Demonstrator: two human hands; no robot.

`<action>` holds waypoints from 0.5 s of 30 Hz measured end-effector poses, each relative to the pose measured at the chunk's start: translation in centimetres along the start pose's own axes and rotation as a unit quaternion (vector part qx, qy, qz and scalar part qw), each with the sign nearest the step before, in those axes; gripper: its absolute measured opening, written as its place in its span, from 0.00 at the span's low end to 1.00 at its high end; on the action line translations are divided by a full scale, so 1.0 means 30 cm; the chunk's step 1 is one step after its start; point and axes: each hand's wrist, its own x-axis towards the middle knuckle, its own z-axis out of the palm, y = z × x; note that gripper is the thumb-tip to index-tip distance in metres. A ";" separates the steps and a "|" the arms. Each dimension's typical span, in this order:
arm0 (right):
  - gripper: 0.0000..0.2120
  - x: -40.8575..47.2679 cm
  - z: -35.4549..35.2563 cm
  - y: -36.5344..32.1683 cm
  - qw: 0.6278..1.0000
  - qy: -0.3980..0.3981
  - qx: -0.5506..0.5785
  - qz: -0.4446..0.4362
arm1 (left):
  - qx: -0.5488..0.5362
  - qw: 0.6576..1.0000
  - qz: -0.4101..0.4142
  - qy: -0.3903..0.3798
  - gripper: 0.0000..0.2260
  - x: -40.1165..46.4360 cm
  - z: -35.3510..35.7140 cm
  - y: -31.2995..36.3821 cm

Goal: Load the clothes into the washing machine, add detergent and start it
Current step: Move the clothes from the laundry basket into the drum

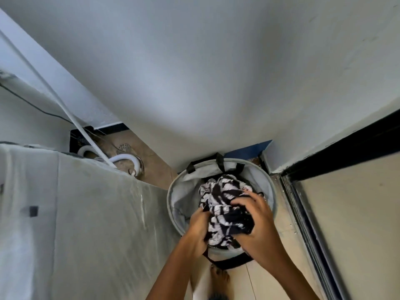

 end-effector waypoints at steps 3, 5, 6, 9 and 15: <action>0.34 0.015 -0.038 0.012 0.989 -0.005 0.126 0.073 | 0.037 0.999 0.014 -0.016 0.14 -0.051 -0.007 0.013; 0.37 0.023 -0.066 -0.011 0.971 -0.020 0.205 0.117 | 0.030 0.998 0.003 -0.048 0.16 -0.107 -0.008 0.025; 0.37 0.025 -0.077 -0.028 0.966 -0.026 0.226 0.127 | 0.027 0.997 0.003 -0.069 0.18 -0.137 -0.005 0.034; 0.30 0.021 -0.098 -0.111 0.971 -0.017 0.220 0.096 | 0.048 0.988 0.030 -0.142 0.24 -0.229 0.012 0.070; 0.37 0.007 -0.157 -0.260 0.961 -0.076 0.262 0.048 | 0.007 0.989 0.124 -0.080 0.30 -0.332 0.029 0.108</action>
